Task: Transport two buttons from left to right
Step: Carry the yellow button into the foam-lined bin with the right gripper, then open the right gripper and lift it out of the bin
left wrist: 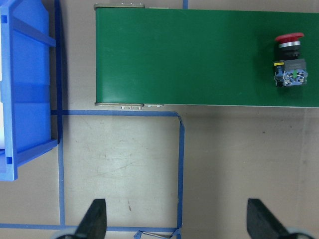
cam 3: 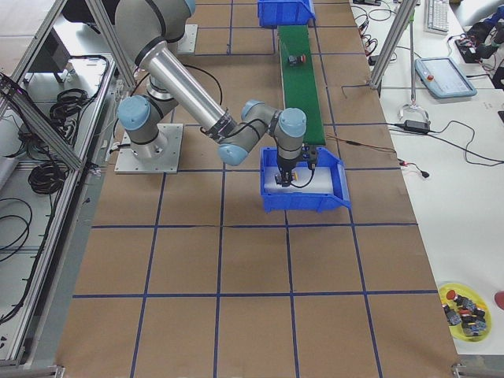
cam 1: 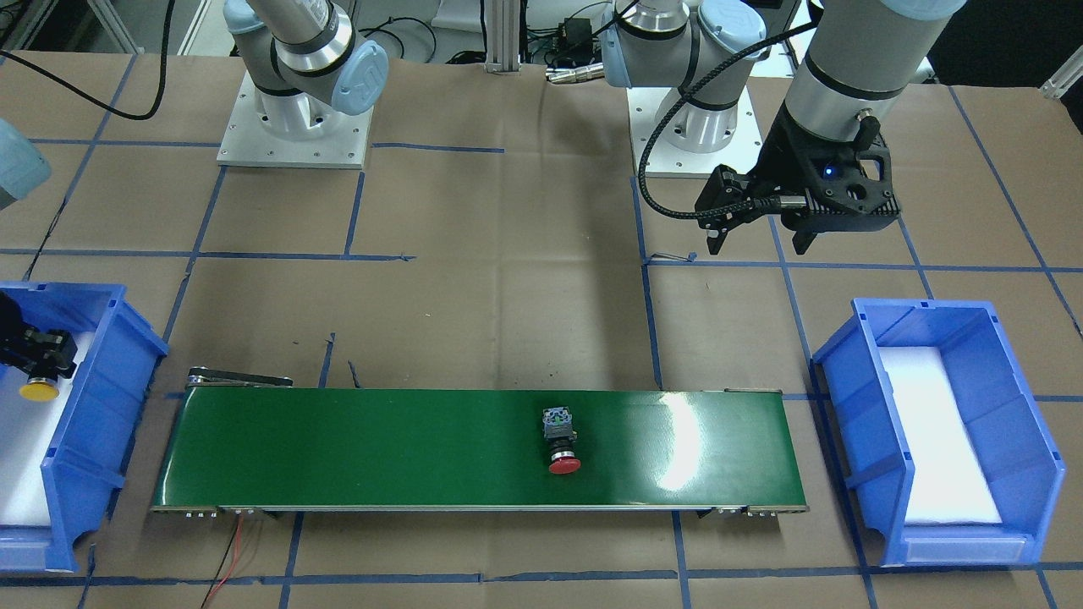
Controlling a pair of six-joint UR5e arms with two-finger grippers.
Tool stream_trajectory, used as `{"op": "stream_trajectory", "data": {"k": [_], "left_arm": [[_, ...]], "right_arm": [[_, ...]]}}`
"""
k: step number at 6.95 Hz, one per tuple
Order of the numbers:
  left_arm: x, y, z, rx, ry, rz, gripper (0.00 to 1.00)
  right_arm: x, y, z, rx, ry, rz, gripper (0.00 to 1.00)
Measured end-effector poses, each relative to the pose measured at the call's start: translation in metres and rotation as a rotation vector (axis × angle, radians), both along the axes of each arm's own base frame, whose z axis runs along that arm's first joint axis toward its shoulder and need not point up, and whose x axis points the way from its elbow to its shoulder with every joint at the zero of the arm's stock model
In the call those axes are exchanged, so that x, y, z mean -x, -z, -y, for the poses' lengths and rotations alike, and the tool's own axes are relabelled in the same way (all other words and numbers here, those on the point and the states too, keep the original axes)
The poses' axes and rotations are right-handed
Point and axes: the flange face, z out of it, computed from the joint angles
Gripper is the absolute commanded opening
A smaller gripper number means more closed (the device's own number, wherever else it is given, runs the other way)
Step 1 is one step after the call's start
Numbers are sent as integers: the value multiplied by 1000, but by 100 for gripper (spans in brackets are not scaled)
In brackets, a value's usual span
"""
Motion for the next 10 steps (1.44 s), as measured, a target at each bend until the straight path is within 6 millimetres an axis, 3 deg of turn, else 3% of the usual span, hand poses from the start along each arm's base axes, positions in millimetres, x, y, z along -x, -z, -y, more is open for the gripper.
{"op": "stream_trajectory", "data": {"k": [1, 2, 3, 4, 7, 9, 10], "left_arm": [[0, 0, 0, 0, 0, 0, 100], [0, 0, 0, -1, 0, 0, 100], [0, 0, 0, -1, 0, 0, 100], [0, 0, 0, -1, 0, 0, 100], [0, 1, 0, -1, 0, -1, 100], [0, 1, 0, -1, 0, -1, 100], [0, 0, 0, -1, 0, -1, 100]], "right_arm": [[0, 7, 0, -12, 0, 8, 33], [0, 11, -1, -20, -1, 12, 76], [0, 12, 0, -20, -1, 12, 92], [1, 10, 1, -15, 0, 11, 99], [3, -4, 6, 10, 9, -4, 100], [8, -32, 19, 55, 14, -34, 100], [8, -58, 30, 78, 33, -45, 100]]}}
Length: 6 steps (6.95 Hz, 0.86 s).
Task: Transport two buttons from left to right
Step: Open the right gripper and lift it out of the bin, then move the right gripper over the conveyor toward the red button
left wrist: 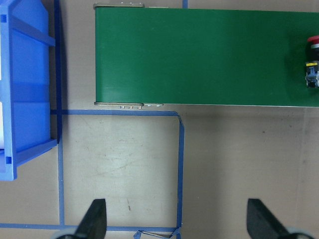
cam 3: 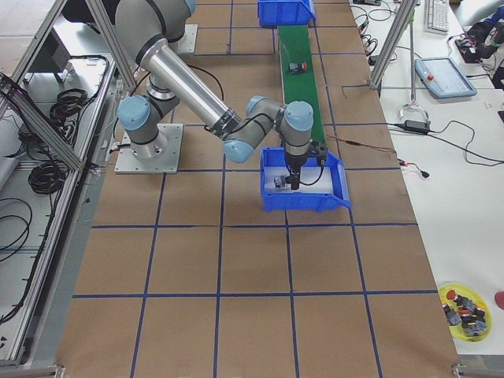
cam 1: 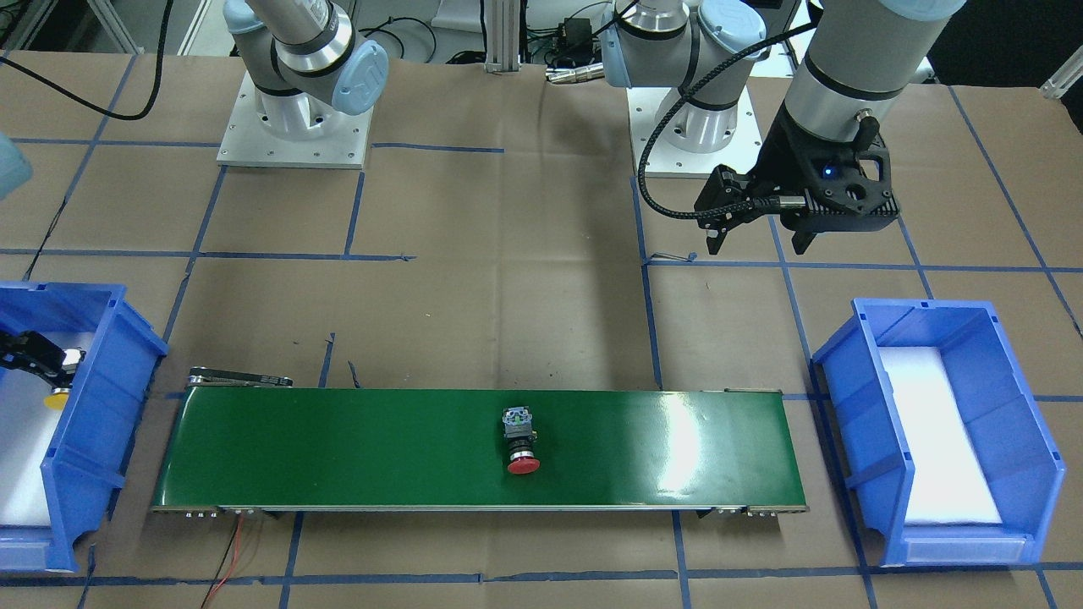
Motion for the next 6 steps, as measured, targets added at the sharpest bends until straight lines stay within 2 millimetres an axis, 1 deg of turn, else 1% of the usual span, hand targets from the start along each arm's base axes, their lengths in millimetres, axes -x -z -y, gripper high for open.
{"op": "stream_trajectory", "data": {"k": [1, 2, 3, 4, 5, 6], "left_arm": [[0, 0, 0, 0, 1, 0, 100], [0, 0, 0, 0, 2, 1, 100], [0, 0, 0, 0, 2, 1, 100], [0, 0, 0, 0, 3, 1, 100], [0, 0, 0, 0, 3, 0, 100], [0, 0, 0, -1, 3, 0, 100]], "right_arm": [[-8, -27, 12, -9, 30, 13, 100], [-25, -54, 26, -29, 59, 31, 100], [-55, -75, 37, -49, 71, 45, 100], [-98, -94, 44, -51, 66, 49, 100], [-152, -118, 43, -27, 41, 42, 100], [-208, -142, 32, -8, 4, 37, 100]]}}
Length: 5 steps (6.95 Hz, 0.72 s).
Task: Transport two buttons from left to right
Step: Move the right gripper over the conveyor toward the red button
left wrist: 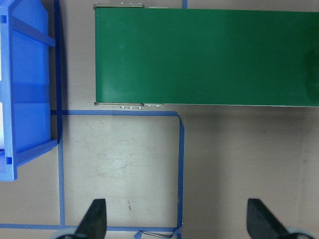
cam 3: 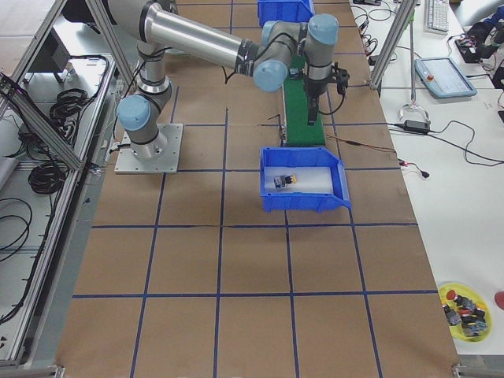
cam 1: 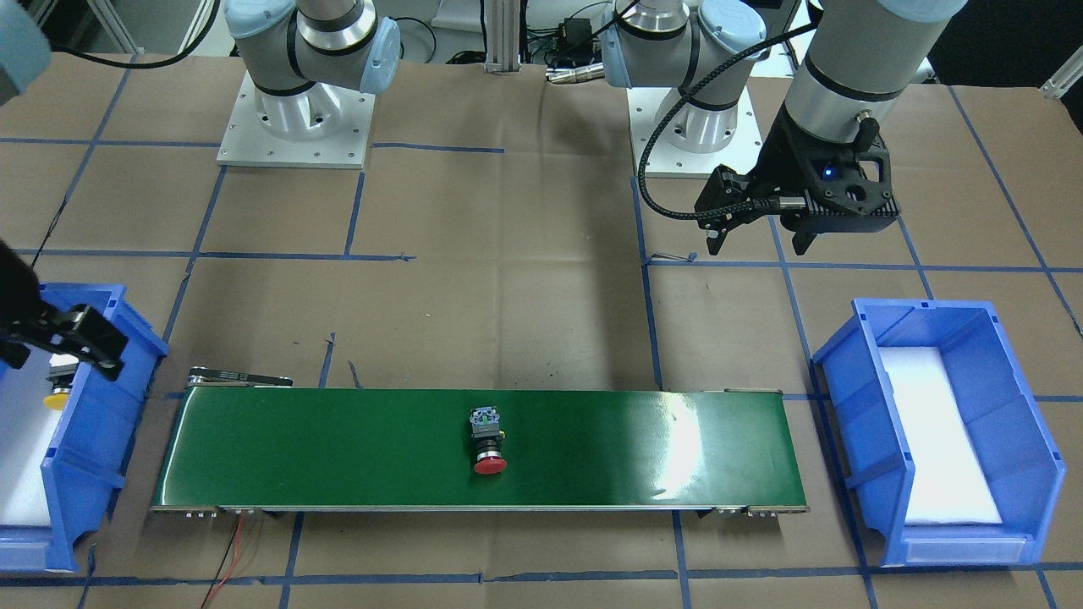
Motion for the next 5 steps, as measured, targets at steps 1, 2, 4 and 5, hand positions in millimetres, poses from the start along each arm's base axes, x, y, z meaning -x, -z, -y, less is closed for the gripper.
{"op": "stream_trajectory", "data": {"k": [1, 2, 4, 5], "left_arm": [[0, 0, 0, -1, 0, 0, 100], [0, 1, 0, -1, 0, 0, 100], [0, 0, 0, -1, 0, 0, 100], [0, 0, 0, -1, 0, 0, 100]], "right_arm": [[-44, -12, -14, -18, -9, 7, 100], [-71, -15, -26, -57, 15, 16, 100], [-87, -13, -32, -90, 37, 20, 100], [-89, -12, -32, -94, 39, 20, 100]]}}
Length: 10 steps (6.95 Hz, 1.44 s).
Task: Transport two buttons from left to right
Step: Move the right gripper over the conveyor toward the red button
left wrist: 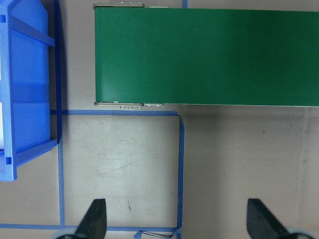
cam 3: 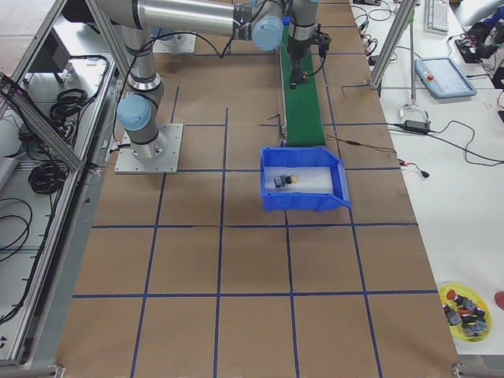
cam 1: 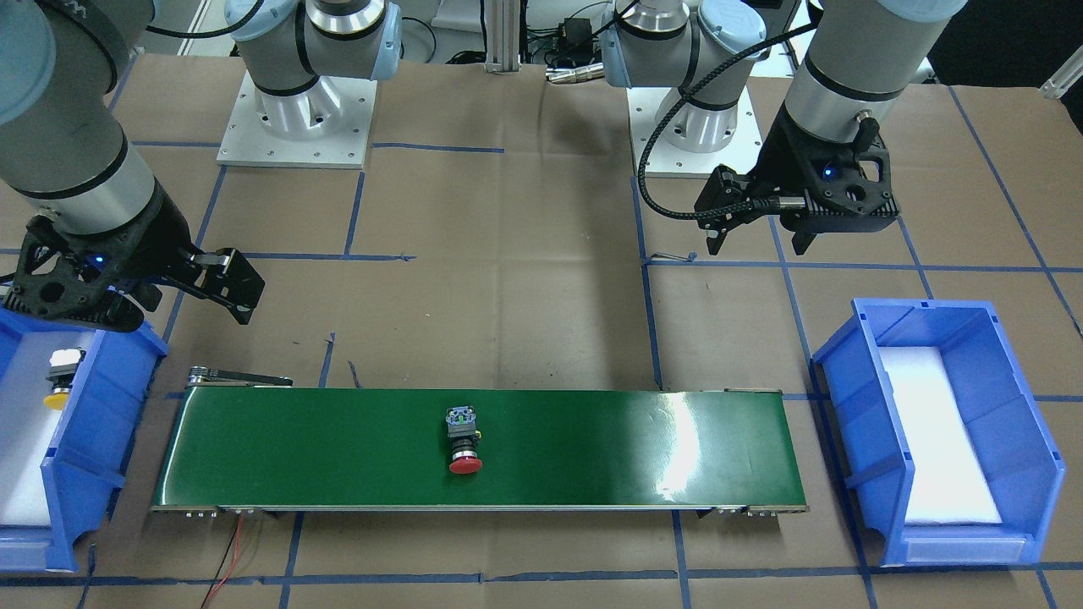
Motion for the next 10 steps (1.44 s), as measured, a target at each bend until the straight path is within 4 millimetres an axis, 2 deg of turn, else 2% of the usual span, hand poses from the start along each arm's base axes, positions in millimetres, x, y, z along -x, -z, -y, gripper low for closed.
{"op": "stream_trajectory", "data": {"k": [7, 10], "left_arm": [[0, 0, 0, -1, 0, 1, 100], [0, 1, 0, -1, 0, 0, 100]], "right_arm": [[-1, 7, 0, -17, 0, 1, 100], [-10, 28, -7, -67, -15, 16, 100]]}}
